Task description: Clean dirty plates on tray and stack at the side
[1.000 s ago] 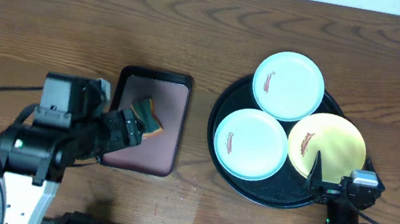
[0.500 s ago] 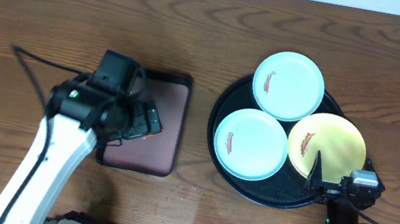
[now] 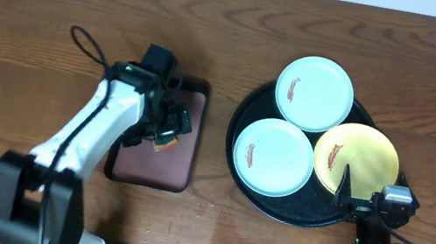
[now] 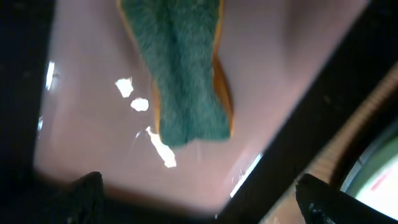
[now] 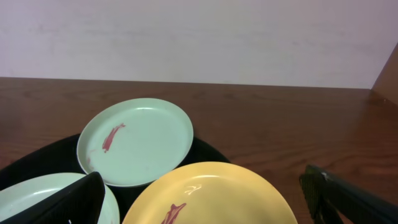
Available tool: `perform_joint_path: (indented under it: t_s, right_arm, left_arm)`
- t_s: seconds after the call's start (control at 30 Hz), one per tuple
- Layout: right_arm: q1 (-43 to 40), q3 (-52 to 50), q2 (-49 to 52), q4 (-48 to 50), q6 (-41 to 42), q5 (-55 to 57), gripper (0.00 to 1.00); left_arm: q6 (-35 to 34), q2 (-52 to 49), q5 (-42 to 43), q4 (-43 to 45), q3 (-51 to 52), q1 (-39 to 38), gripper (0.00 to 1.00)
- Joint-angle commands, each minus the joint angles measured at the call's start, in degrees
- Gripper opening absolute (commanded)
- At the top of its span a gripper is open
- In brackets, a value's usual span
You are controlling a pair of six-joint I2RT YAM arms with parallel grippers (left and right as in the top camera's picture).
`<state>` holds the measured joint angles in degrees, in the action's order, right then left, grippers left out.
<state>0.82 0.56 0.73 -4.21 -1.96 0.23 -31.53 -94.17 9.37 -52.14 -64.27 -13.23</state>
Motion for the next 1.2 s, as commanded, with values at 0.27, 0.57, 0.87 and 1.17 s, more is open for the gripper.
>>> perform_joint_path:
  t_s: [0.27, 0.57, 0.87, 1.17]
  right_arm:
    - [-0.20, -0.24, -0.20, -0.07, -0.46, 0.37, 0.99]
    - [-0.20, -0.24, -0.20, -0.07, -0.46, 0.37, 0.99]
    - [-0.20, -0.24, -0.20, -0.07, -0.46, 0.37, 0.99]
    - [-0.20, -0.24, -0.20, -0.07, -0.46, 0.37, 0.99]
  left_arm:
    - [-0.72, -11.23, 0.44, 3.63, 0.31, 1.11, 0.90]
    - [-0.72, -13.88, 0.44, 6.40, 0.31, 1.11, 0.88]
    - [-0.74, -14.19, 0.48, 6.14, 0.44, 0.98, 0.76]
    - [-0.74, -14.19, 0.46, 11.13, 5.57, 1.01, 0.58]
